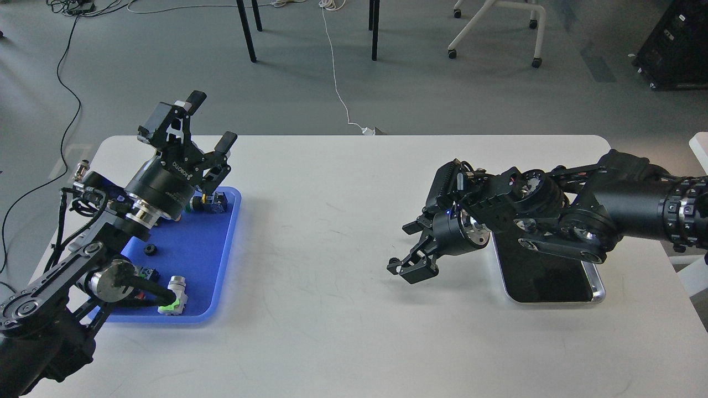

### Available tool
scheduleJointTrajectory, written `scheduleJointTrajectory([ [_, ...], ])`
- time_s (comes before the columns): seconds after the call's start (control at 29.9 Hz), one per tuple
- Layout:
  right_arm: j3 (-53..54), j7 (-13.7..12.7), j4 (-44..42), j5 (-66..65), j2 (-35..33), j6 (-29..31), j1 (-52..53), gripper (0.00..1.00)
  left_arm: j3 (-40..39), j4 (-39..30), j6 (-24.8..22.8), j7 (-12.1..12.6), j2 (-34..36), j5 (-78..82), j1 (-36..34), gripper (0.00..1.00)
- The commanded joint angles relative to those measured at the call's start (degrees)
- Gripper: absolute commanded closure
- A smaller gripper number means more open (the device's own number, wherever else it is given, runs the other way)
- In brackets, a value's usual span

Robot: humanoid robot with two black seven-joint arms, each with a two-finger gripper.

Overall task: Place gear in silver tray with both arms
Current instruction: 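Reach the right gripper down to the black gear and grasp it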

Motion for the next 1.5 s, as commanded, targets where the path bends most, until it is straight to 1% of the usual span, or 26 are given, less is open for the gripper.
scheduleJointTrajectory([
  [0.0,-0.5,0.0,-0.5,0.0,0.7,-1.3,-1.0,0.06,0.0,0.0,0.0,0.0,0.0,0.0,0.2,0.02],
  [0.2,-0.8,0.0,-2.0,0.2,2.1,-3.2,-2.2,0.11,0.0,-0.8,0.0,0.0,0.0,0.0,0.9,0.02],
  [0.33,-0.8,0.0,-3.2,0.2,2.8,-3.2,-2.7,0.24,0.0,-1.1,0.0,0.1,0.0,0.0,1.1,0.02],
  [0.43,-0.8,0.0,-4.1,0.3,3.8,-3.2,-3.4,0.25,-0.1,-1.2,0.0,0.0,-0.1,0.0,1.8,0.02],
  [0.74,-1.7,0.0,-6.6,0.3,6.6,-3.2,-4.0,0.26,-0.4,-1.6,0.0,0.0,0.0,0.0,2.4,0.02],
  [0.77,-2.2,0.0,-6.7,0.3,6.8,-3.2,-4.0,0.26,-0.4,-1.6,0.0,0.0,0.0,0.0,2.5,0.02],
  [0.84,-2.9,0.0,-7.1,0.4,6.9,-3.2,-4.0,0.31,-0.4,-1.6,0.0,0.0,0.0,0.0,2.5,0.02],
  [1.04,-3.3,0.0,-7.2,0.3,6.6,-3.2,-4.0,0.32,-0.4,-1.6,0.0,0.0,0.0,0.0,2.5,0.02],
  [1.1,-3.3,0.0,-7.2,0.4,6.5,-3.2,-4.0,0.39,-0.5,-1.6,0.0,0.0,0.0,0.0,2.5,0.02],
  [1.2,-3.3,0.0,-7.5,0.4,6.7,-3.2,-4.1,0.42,-0.5,-1.6,0.0,0.0,0.0,0.0,2.6,0.02],
  [1.3,-3.3,0.0,-8.0,0.4,6.9,-3.2,-4.0,0.51,-0.5,-1.6,0.0,0.0,0.0,0.0,2.5,0.02],
  [1.37,-3.3,0.0,-8.1,0.4,7.0,-3.2,-4.0,0.56,-0.5,-1.6,0.0,0.0,0.0,0.0,2.6,0.02],
  [1.47,-3.3,0.0,-8.0,0.4,7.0,-3.2,-4.0,0.7,-0.5,-1.6,0.0,0.0,0.1,0.0,2.5,0.02],
])
